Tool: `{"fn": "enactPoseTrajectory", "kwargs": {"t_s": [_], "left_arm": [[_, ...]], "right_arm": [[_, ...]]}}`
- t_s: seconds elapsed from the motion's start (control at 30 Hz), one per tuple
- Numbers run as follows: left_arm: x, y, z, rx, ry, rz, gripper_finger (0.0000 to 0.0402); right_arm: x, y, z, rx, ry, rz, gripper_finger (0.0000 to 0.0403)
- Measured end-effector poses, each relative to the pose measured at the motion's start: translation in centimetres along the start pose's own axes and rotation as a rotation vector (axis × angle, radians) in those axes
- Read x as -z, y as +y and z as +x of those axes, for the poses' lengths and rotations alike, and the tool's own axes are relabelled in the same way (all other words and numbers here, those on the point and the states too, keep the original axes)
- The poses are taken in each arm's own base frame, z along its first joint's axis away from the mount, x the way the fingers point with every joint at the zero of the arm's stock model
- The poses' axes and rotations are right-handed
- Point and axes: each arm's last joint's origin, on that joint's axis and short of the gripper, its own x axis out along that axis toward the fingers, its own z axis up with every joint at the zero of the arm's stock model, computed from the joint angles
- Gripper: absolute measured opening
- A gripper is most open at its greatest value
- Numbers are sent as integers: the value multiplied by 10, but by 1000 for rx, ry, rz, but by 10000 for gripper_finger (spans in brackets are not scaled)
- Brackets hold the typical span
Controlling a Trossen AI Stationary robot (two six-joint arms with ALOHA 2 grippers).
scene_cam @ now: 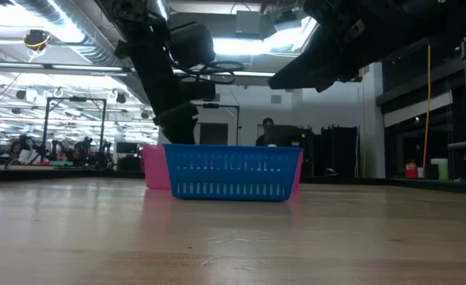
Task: Pick and place items into bin
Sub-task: Return to Home Position
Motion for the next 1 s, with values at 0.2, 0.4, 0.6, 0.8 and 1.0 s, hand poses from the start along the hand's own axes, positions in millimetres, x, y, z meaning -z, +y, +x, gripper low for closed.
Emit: {"fn": "enactPoseTrajectory", "kwargs": {"t_s": [0.2,0.4,0.6,0.8,1.0], "left_arm": [[-8,-5,-30,-11,-117,56,166],[-10,-14,-89,-21,-309,116,84],[15,-15,-130,104,-554,141,7],[72,-10,-125,315,-767,128,1],[120,2,-107,359,-941,71,1]], "right_arm": [[0,0,0,0,0,-4,0],[-1,0,0,0,-6,-1,0],[0,4,-1,-14,-7,-5,0],[0,11,-4,-35,-8,-14,0],[0,11,-4,-35,-8,11,0]]}}
